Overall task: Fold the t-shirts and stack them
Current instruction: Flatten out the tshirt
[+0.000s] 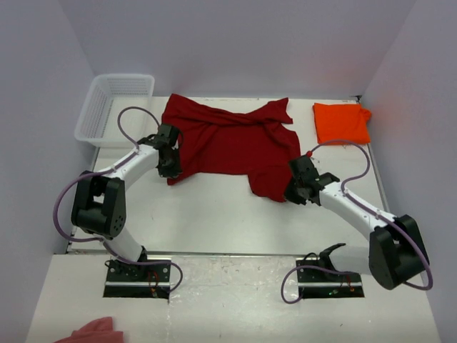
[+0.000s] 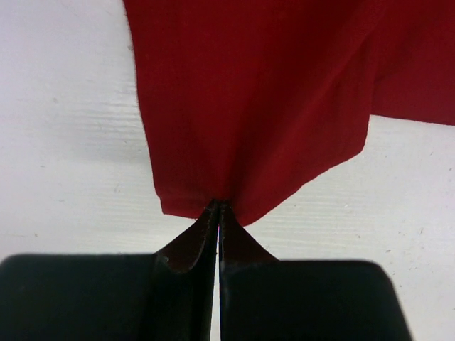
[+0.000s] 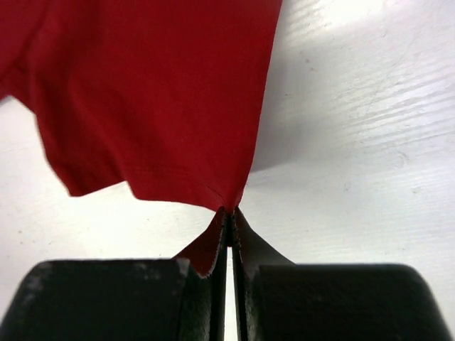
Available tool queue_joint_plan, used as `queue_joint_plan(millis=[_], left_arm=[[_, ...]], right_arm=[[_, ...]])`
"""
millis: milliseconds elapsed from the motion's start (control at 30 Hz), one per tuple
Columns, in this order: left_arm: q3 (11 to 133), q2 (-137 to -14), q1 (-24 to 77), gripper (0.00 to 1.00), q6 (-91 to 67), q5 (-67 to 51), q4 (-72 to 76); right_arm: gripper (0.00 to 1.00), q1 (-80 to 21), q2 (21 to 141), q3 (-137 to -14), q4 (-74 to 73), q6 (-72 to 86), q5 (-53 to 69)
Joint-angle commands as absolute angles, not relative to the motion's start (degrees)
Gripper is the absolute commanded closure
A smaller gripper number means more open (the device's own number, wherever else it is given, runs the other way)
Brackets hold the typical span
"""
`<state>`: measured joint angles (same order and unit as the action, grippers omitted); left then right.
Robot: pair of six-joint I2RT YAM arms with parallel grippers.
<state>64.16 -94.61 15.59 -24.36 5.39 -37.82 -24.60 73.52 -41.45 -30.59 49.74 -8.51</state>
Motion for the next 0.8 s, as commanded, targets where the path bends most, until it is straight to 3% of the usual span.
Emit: queue_joint_plan(millis=[0,233,333,400,433,533,767], left_arm=[[62.93,-95.62,17.84,1.0,-24.26,5.8,-37.35],[61.0,-97.03,18.46,1.0,-25.22,7.64,-37.26],[60.12,-96.86,18.54,0.81,-25.75,9.22,-37.88],[59.07,-95.54,18.81,0.5,-26.71,10.54,-38.14],[58.8,-94.93,18.9,0.5,-27.07,10.89,-38.23],[57.57,-91.51,19.42,0.3,-28.91,11.69,-39.02],[56.6,-91.14,19.6,0.27,-29.71,11.16,-39.11]], right_arm=[[1.0,-25.14,67.87,-43.15,-34.36,48.88,-13.45],[1.0,-25.22,61.27,-44.82,-37.96,45.09,-14.85],[1.0,-25.14,58.72,-45.26,-39.37,44.12,-16.43],[1.0,-25.22,57.92,-45.79,-39.72,43.33,-16.52],[1.0,-25.22,57.66,-45.79,-39.55,43.07,-16.44],[1.0,-25.22,56.95,-45.62,-39.03,42.28,-15.56],[1.0,-25.14,54.49,-45.0,-38.32,41.4,-13.45]])
